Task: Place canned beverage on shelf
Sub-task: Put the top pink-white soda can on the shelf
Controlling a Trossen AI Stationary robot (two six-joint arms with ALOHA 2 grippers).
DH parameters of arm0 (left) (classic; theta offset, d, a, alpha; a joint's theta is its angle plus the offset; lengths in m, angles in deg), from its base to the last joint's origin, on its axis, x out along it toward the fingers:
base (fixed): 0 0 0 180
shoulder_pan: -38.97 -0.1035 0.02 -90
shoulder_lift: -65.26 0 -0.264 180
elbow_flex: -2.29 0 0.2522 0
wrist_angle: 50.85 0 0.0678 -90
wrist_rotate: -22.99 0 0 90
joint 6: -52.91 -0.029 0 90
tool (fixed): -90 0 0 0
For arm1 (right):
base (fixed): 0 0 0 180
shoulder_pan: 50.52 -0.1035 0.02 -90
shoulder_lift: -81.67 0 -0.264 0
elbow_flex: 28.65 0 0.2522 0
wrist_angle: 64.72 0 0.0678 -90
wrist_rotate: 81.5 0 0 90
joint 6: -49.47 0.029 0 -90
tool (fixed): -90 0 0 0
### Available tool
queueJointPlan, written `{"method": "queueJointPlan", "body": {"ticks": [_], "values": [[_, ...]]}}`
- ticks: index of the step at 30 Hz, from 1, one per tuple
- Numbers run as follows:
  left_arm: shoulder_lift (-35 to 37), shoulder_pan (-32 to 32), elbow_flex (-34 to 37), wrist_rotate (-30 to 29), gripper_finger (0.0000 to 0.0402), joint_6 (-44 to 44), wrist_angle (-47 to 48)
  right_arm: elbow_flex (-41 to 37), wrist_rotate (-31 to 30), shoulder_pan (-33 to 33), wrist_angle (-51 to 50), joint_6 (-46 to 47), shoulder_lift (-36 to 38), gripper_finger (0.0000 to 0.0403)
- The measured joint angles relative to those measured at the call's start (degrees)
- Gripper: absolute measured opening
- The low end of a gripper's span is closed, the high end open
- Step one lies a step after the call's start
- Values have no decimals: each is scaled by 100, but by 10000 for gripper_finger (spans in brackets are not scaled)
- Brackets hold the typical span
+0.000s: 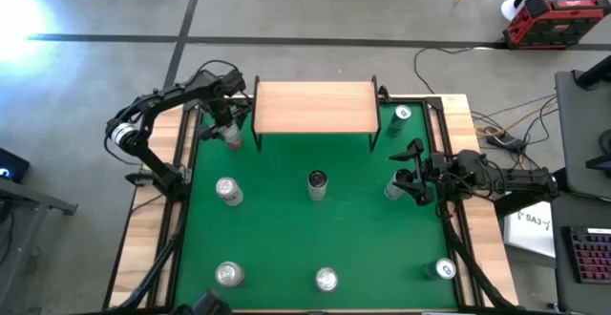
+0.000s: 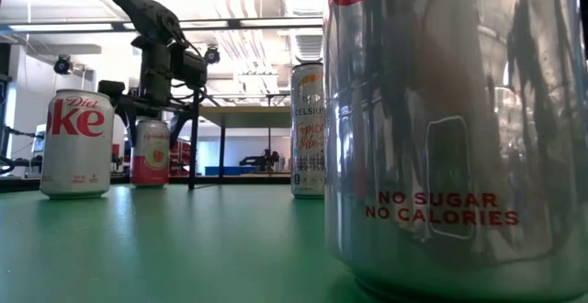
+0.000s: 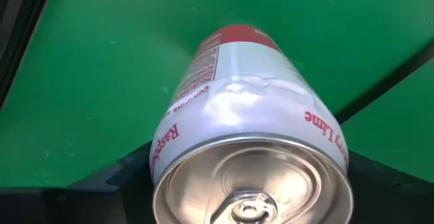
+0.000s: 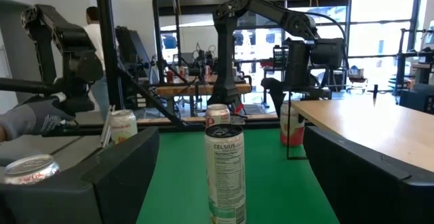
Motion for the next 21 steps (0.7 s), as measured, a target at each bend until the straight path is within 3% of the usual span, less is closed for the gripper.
{"method": "queueJointPlan", "body": {"ticks": [12,21], "values": [[456,-48,-181,-198,275,-541,573,0,0,-1,-1,0,1,357],[909,-19,-1487,-626,275,-860,1577,-2,0,-1,-1,0,-1,357]]}}
